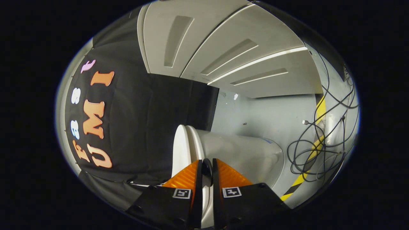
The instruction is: Open the toilet lid.
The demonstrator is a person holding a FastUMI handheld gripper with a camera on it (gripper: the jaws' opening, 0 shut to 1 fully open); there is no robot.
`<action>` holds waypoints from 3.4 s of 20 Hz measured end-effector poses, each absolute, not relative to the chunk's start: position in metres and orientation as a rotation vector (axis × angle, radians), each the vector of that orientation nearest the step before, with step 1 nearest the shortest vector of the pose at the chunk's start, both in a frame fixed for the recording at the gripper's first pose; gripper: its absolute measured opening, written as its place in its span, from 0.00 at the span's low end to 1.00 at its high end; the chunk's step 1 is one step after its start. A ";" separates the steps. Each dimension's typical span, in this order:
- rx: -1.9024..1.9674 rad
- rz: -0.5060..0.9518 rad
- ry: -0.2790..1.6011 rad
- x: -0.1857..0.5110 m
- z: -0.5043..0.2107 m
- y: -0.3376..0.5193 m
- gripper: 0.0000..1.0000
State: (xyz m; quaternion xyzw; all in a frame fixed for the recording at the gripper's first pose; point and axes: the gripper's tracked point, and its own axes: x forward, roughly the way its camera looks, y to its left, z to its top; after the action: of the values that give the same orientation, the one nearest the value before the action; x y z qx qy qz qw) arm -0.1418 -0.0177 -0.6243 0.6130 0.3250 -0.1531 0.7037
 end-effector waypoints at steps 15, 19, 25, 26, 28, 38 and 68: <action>1.268 -0.308 0.758 -0.124 -0.571 -0.010 0.15; 1.244 -0.293 0.720 -0.113 -0.538 -0.002 0.15; 1.166 -0.279 0.632 -0.088 -0.479 0.017 0.15; 1.142 -0.272 0.622 -0.084 -0.469 0.022 0.15; 1.095 -0.270 0.580 -0.070 -0.450 0.028 0.15; 0.898 -0.177 0.521 -0.046 -0.356 0.110 0.15; 0.436 0.127 0.429 -0.047 -0.243 0.378 0.22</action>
State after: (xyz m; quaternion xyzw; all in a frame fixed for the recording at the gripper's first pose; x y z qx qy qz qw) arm -0.0469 0.3785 -0.2429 0.2144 0.2108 0.0627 0.9517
